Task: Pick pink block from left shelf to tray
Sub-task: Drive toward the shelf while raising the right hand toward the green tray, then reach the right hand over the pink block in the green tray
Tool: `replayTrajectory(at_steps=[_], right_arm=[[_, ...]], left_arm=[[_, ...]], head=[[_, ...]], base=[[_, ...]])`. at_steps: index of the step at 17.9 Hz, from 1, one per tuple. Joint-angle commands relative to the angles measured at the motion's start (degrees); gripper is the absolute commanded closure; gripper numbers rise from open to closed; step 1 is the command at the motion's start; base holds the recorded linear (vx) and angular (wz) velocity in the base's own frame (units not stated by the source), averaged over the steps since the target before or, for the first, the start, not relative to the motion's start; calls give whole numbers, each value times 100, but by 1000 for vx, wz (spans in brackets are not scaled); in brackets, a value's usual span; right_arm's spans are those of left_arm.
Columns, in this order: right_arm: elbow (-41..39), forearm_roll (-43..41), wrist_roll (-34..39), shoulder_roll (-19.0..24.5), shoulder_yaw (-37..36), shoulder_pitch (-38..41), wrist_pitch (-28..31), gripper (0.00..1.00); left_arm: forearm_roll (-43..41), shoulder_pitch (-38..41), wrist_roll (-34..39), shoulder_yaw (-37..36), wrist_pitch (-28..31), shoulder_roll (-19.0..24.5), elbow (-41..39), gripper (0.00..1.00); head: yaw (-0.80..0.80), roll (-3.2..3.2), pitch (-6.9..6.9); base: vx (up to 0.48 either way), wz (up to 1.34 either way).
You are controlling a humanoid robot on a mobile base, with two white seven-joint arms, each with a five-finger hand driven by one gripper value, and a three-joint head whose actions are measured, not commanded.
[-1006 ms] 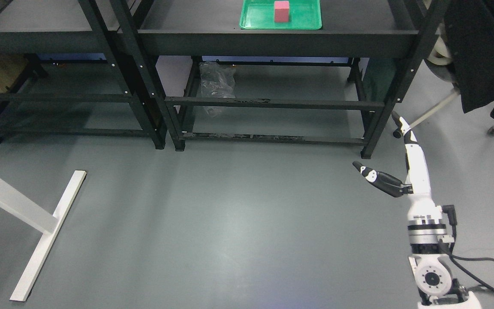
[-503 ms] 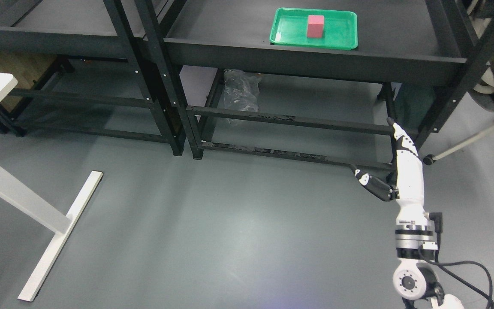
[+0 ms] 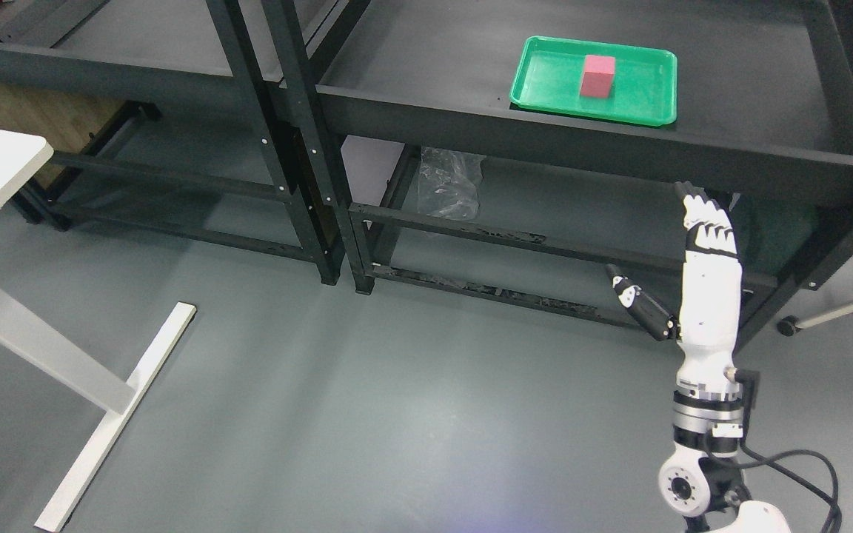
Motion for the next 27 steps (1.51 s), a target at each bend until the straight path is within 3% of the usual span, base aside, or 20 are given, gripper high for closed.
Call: replayTrajectory(at_steps=[1,7,11,15,19,23,27], right_arm=[[-4,1489,-208,-43,162,-48,-3,5],[-4,1454,1346,-43,110,-259,120,5],[4,1305,1549,-43,75,-356,507,5],[13,700,2752,-43,-127,-365,586,5],[39,601,2973,-43,-172,-391,577,5],[66,601,3781,-43,-163,-435,577,5],[127,619,3870,-43,-154,-522,577,5]], left_arm=[[0,-167,5,0,-2,100,-100,0],[0,-167,5,0,-2,100,-100,0],[0,-167,5,0,-2,100,-100,0],[0,-167,5,0,-2,100,-100,0],[0,-167,5,0,-2,100,-100,0],[0,-167,5,0,-2,100,-100,0],[0,-176,5,0,-2,100,-100,0]], head=[[0,0,0],[0,0,0],[0,0,0],[0,0,0],[0,0,0],[0,0,0],[0,0,0]], base=[[221,47],[256,-40],[282,-92],[281,-96],[272,-80],[257,-92],[225,-117]])
